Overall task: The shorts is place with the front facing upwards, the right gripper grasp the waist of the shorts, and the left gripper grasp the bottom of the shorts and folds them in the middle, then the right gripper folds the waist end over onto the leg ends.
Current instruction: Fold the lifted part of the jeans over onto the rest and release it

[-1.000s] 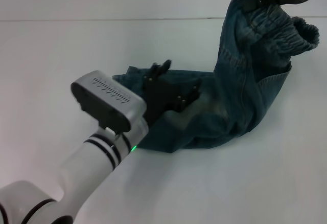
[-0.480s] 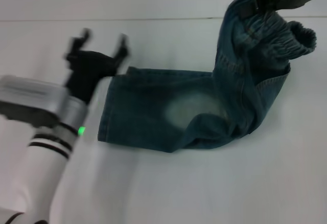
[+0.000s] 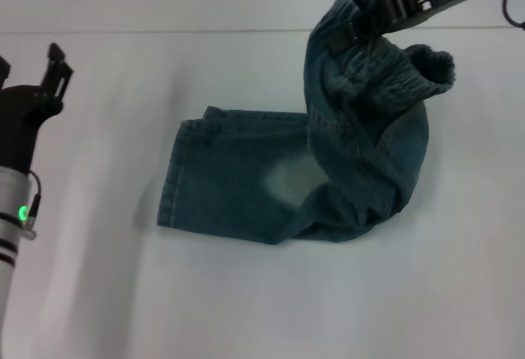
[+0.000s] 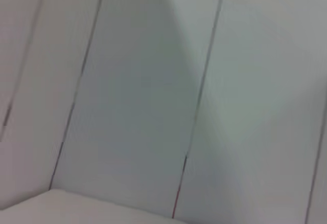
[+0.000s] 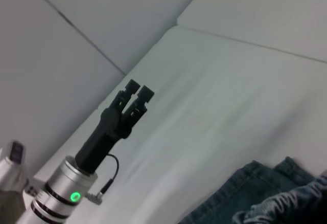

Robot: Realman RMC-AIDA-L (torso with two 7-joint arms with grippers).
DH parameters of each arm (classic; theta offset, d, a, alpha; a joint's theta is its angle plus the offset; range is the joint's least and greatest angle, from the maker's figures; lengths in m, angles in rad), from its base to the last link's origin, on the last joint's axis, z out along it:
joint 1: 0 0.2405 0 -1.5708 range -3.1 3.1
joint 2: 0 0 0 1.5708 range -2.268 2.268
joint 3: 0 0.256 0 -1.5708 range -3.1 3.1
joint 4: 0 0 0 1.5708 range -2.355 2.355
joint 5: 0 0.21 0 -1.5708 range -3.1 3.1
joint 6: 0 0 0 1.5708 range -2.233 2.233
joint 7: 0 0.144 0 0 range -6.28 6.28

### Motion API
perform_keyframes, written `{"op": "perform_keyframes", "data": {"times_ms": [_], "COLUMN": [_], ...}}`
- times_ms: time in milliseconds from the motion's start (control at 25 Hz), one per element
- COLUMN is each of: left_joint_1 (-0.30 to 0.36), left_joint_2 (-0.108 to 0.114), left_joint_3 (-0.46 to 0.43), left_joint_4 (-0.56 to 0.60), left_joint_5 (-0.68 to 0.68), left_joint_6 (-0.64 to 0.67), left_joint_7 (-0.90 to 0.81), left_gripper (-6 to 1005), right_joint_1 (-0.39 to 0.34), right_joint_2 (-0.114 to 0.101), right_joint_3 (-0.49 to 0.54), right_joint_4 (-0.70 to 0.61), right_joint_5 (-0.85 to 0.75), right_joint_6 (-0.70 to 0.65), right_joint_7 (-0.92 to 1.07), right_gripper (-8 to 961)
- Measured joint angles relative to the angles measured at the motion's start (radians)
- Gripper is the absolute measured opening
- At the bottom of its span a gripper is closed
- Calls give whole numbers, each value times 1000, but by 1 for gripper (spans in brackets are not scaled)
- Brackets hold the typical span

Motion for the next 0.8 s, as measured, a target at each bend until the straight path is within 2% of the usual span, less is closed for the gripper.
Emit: {"op": "perform_keyframes", "data": {"times_ms": [160,360,800], "left_joint_1": [7,9,0], "left_joint_2": [-2,-6,-10], "left_joint_3": [30,52,64], "left_joint_4": [62,91,83], "left_joint_5": [0,0,0], "left_joint_6": [54,134,152], "left_joint_7": [-87,-106,-105], "left_gripper": [857,857,858], "right_joint_1": [11,19,82], "right_joint_2": [15,35,119], "right_joint_3": [-54,-143,-295], "right_joint_4": [1,3,14], "right_joint_5": [0,-2,-7], "right_joint_6": [32,94,211], "right_joint_7": [-23,-67,-196], "right_gripper": [136,160,215]}}
